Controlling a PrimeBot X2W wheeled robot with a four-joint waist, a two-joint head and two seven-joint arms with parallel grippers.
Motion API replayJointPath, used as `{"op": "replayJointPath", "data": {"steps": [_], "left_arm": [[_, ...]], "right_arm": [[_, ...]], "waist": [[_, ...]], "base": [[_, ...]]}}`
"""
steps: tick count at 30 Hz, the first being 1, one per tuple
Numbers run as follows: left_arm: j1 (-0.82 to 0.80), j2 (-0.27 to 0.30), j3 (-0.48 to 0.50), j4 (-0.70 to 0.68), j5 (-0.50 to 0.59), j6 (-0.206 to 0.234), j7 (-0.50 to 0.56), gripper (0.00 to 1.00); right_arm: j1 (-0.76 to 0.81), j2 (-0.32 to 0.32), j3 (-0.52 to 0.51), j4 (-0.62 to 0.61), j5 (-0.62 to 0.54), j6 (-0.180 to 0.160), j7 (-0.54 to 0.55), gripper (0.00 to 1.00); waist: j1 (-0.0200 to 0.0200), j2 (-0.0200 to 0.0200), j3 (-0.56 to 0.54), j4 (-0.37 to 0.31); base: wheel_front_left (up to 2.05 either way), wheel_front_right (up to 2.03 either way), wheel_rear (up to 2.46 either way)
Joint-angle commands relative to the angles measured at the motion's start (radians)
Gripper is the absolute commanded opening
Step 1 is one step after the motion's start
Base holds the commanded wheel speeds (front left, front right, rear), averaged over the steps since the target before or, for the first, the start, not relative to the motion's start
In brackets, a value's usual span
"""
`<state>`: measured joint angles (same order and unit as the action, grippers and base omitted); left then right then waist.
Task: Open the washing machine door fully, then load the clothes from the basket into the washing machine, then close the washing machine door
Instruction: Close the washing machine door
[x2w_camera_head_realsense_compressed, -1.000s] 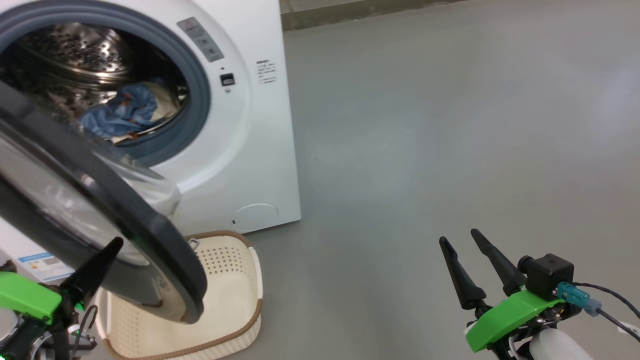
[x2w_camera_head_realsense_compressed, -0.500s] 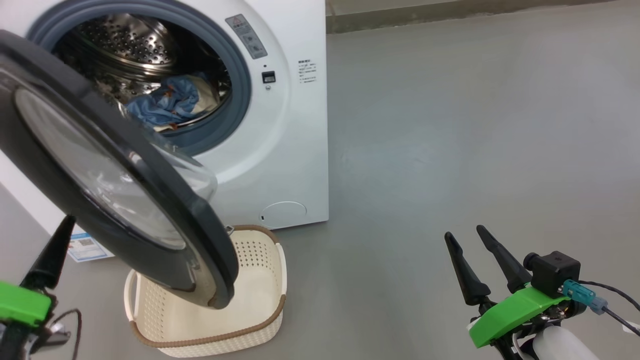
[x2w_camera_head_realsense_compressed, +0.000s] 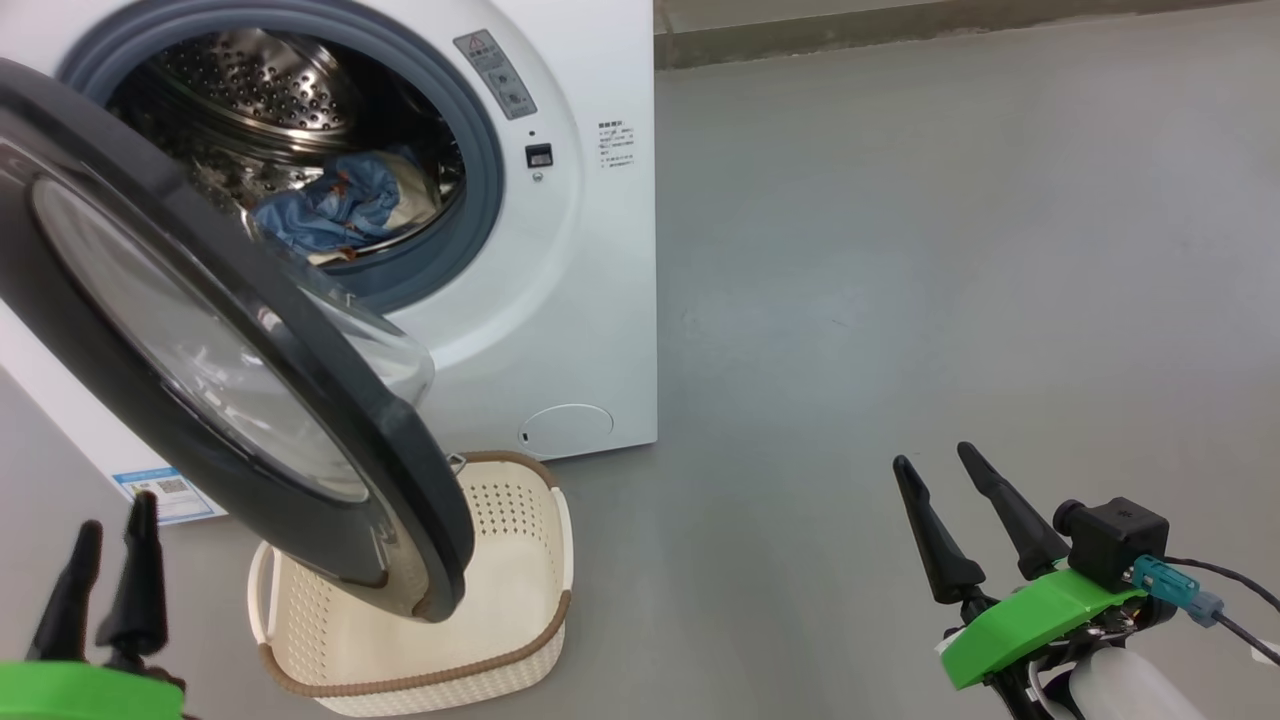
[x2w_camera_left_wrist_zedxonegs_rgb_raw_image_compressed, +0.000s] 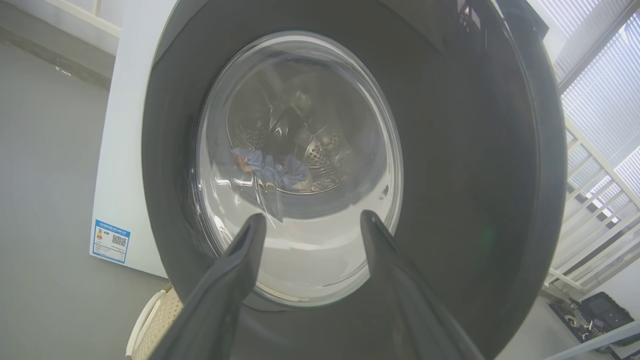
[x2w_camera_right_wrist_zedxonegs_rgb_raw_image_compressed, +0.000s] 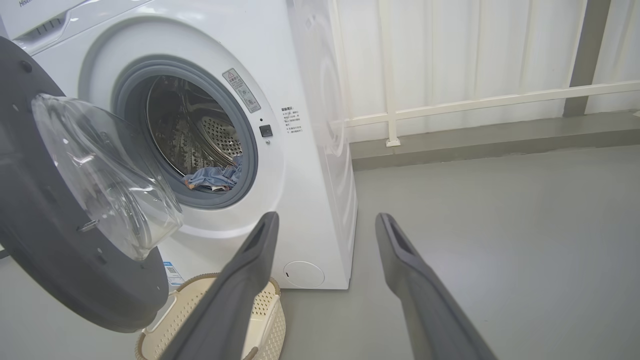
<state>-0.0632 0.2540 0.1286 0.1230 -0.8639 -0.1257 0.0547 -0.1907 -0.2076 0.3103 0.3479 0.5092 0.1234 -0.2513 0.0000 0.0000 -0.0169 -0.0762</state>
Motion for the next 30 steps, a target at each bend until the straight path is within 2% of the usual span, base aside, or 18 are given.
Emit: {"op": "replayJointPath", "data": {"steps": [1, 4, 10, 17, 30], "left_arm": [[-0.015, 0.046, 0.023, -0.028, 0.022, -0.005, -0.021, 1.0], [0.012, 0.096, -0.041, -0.011, 0.106, -0.005, -0.112, 1.0], [0.017, 0.092, -0.066, 0.066, 0.168, -0.005, -0.249, 1.0], [0.011, 0.084, -0.084, 0.121, 0.25, 0.002, -0.3, 1.0], [0.011, 0.059, -0.078, 0.149, 0.34, 0.0, -0.316, 1.0]], "right_arm": [[-0.006, -0.012, 0.01, -0.027, -0.006, 0.007, -0.01, 1.0], [-0.007, -0.014, 0.009, -0.03, -0.008, 0.007, -0.01, 1.0], [-0.005, -0.018, 0.005, -0.035, -0.01, 0.007, -0.01, 1.0], [-0.006, -0.02, 0.002, -0.038, -0.011, 0.007, -0.01, 1.0], [-0.006, -0.038, 0.003, -0.043, -0.009, 0.007, -0.01, 1.0]], "waist": [[0.0, 0.0, 0.001, -0.002], [0.0, 0.0, 0.001, -0.007], [0.0, 0.0, 0.0, -0.014], [0.0, 0.0, 0.001, -0.017], [0.0, 0.0, -0.001, -0.012]], "base": [[0.0, 0.0, 0.0], [0.0, 0.0, 0.0], [0.0, 0.0, 0.0], [0.0, 0.0, 0.0], [0.0, 0.0, 0.0]]}}
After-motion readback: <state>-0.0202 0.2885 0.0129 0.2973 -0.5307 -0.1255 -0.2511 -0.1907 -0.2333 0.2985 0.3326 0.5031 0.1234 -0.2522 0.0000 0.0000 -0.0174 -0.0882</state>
